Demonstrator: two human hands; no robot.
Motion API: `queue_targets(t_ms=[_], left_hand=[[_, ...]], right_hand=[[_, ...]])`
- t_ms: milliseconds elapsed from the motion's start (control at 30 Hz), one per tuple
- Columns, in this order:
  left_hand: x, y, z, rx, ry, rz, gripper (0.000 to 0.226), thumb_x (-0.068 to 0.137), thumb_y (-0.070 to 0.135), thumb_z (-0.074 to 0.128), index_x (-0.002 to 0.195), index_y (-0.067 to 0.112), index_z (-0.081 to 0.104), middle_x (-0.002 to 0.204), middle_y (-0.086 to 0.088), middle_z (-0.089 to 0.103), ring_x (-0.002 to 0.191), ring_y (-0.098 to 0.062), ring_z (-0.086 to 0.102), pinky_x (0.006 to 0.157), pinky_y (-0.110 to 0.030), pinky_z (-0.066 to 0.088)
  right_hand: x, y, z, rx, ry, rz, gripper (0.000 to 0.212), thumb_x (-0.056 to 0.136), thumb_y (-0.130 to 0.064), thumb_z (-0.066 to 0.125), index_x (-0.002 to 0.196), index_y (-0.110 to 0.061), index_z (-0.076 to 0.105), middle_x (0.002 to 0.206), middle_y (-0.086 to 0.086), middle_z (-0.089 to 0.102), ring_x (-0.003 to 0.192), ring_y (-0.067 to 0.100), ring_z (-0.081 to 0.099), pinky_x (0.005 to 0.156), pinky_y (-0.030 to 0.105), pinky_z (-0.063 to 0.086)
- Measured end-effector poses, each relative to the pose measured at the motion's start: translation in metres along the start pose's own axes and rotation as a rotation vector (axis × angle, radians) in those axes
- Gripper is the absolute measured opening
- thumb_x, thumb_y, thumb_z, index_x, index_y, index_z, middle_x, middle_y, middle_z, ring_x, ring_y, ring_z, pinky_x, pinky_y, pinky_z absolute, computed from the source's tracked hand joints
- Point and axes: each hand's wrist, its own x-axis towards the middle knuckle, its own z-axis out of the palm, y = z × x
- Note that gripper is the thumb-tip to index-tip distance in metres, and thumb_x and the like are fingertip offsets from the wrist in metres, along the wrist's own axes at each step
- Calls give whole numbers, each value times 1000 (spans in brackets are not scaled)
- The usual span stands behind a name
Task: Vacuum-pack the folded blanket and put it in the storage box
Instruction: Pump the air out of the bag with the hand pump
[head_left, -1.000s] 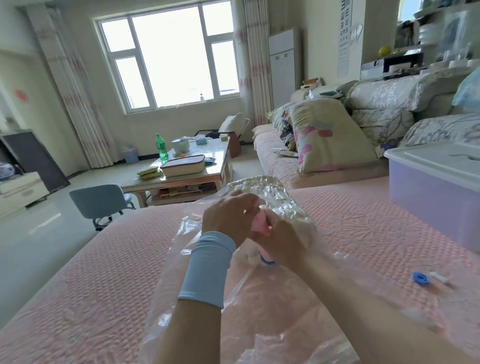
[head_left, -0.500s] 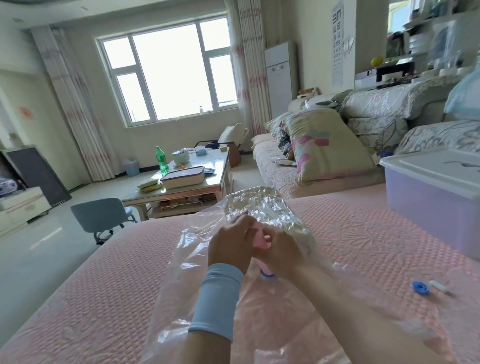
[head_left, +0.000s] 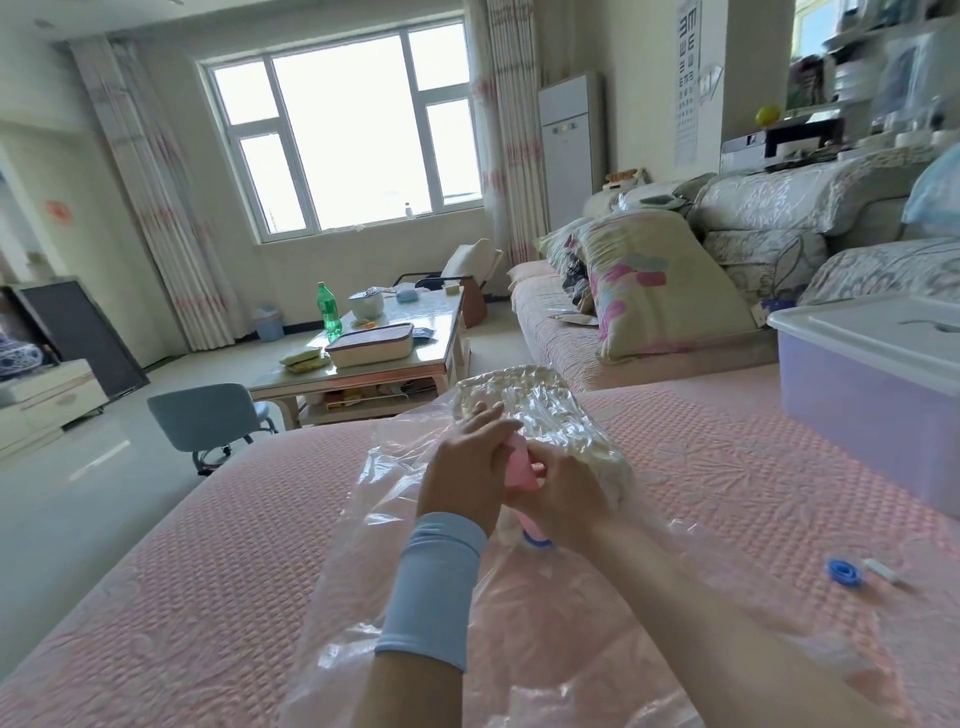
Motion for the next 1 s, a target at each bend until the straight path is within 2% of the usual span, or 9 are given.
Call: queue_targets(t_ms=[133, 267, 333, 467, 567, 667, 800, 867, 1000], left_hand=[[9, 11, -20, 67, 173, 130, 18, 95, 13, 55, 95, 15, 73, 129, -8, 62, 125, -29, 55, 103, -35, 46], [22, 22, -50, 131, 571, 255, 19, 95, 13, 52, 98, 14, 71, 117, -2, 67, 110, -22, 57, 97, -16, 36], [22, 20, -45, 82, 643, 241, 18, 93, 7, 55, 99, 10, 71, 114, -3, 68, 107, -21, 57, 97, -13, 34], [2, 7, -4, 41, 354, 141, 20, 86, -4, 63, 100, 5, 74, 116, -9, 67, 108, -28, 60, 100, -28, 45], [-6, -1, 9, -32, 72, 63, 20, 84, -5, 63, 98, 4, 75, 111, -9, 67, 99, -26, 62, 87, -40, 52], [3, 5, -7, 35, 145, 138, 12, 86, 2, 65, 91, 7, 75, 105, -4, 69, 98, -23, 60, 85, -36, 52], [20, 24, -44, 40, 506, 251, 13, 91, 12, 58, 89, 13, 71, 102, 2, 67, 95, -14, 56, 86, -11, 39], [23, 26, -48, 17, 620, 245, 14, 90, 13, 57, 89, 13, 71, 100, 2, 66, 93, -14, 55, 84, -11, 39], [9, 11, -11, 8, 436, 150, 14, 87, 2, 62, 93, 8, 74, 101, -4, 67, 96, -24, 58, 84, -27, 47]], right_hand=[[-1, 3, -2, 9, 1, 14, 47, 54, -62, 76, 96, -44, 68, 89, -23, 72, 85, -2, 66, 81, 34, 57], [-3, 3, -4, 21, -11, 6, 54, 49, -68, 72, 100, -53, 65, 88, -34, 69, 83, -13, 62, 75, 18, 51], [-4, 2, -3, 15, -29, 2, 55, 52, -66, 74, 103, -49, 66, 89, -31, 70, 83, -12, 62, 74, 17, 50], [-5, 1, -1, 0, 9, 16, 42, 60, -55, 78, 100, -43, 69, 83, -25, 71, 82, -5, 66, 77, 28, 56], [-6, 2, -3, 27, 13, 10, 37, 56, -57, 74, 91, -44, 68, 79, -21, 72, 77, -1, 68, 75, 35, 58], [-6, 5, -5, 28, 13, 6, 42, 57, -57, 77, 97, -44, 69, 82, -23, 72, 81, -4, 67, 80, 34, 58], [-5, 7, -4, 22, -4, -5, 42, 62, -51, 83, 100, -52, 66, 89, -26, 72, 85, -8, 65, 85, 29, 57], [-6, 6, -2, 14, -11, 2, 40, 64, -48, 85, 98, -55, 64, 91, -26, 72, 85, -8, 65, 84, 29, 57], [-7, 3, 1, -6, 7, 19, 44, 70, -47, 82, 111, -42, 67, 94, -19, 73, 90, 2, 67, 84, 35, 57]])
